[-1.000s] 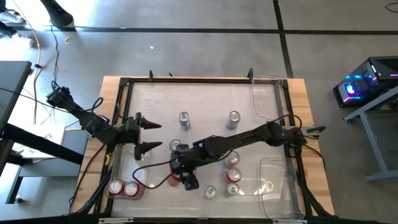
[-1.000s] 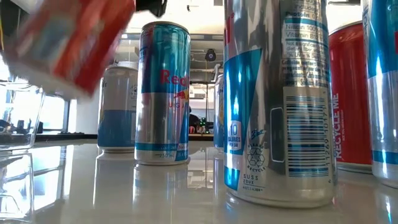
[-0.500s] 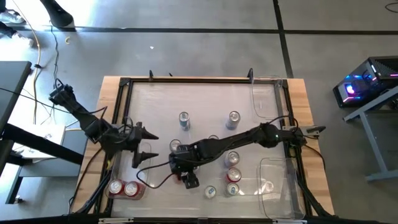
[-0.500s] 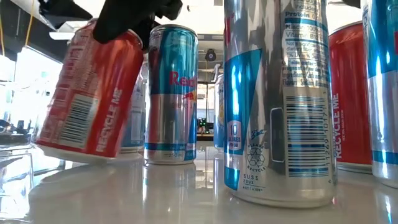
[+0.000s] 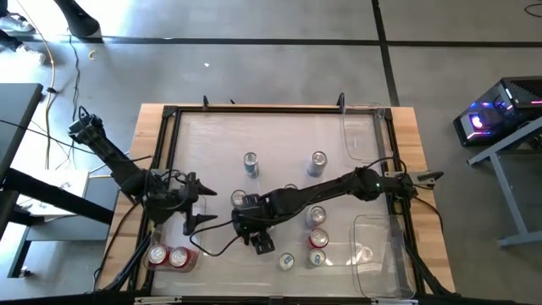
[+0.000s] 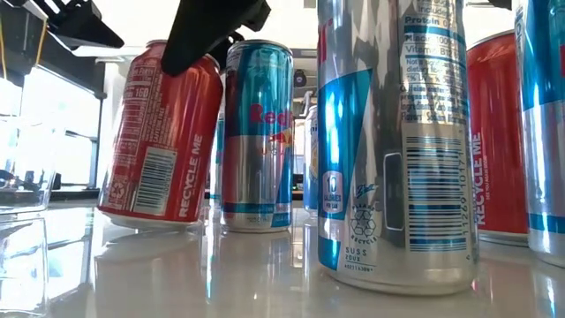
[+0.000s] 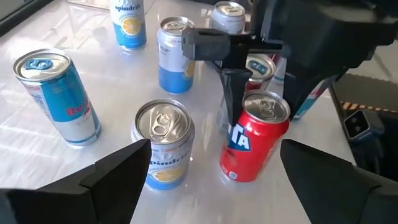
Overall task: Sort soda cans
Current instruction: Put the middle right red soda can into the left transparent bin
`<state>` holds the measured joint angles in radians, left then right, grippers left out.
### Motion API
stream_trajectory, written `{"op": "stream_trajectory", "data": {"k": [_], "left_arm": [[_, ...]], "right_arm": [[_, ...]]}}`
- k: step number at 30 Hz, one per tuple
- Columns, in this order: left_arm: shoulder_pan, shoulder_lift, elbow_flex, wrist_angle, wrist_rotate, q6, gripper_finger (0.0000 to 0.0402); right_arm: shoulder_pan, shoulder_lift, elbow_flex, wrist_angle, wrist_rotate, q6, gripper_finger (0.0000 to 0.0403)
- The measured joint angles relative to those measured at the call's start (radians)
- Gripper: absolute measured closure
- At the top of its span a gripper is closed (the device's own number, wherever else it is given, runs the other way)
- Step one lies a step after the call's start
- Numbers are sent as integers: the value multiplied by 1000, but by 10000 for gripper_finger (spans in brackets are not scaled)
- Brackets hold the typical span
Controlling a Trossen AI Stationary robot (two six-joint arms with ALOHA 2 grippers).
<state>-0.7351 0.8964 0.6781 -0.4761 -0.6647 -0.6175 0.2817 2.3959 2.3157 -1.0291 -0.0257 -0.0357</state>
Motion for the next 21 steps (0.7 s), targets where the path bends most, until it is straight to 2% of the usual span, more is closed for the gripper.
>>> {"op": "stream_trajectory", "data": {"k": [7, 14, 17, 21], "left_arm": [[0, 22, 0, 1, 0, 0, 48], [-11, 24, 0, 17, 2, 30, 48], [-37, 28, 0, 73, -1, 69, 48], [-68, 86, 0, 185, -3, 178, 48]], "right_arm": [[-1, 4, -2, 31, -1, 3, 77], [0, 6, 27, 103, -2, -8, 70], [3, -19, 30, 141, -4, -9, 68], [6, -43, 30, 92, 35, -5, 68]]}}
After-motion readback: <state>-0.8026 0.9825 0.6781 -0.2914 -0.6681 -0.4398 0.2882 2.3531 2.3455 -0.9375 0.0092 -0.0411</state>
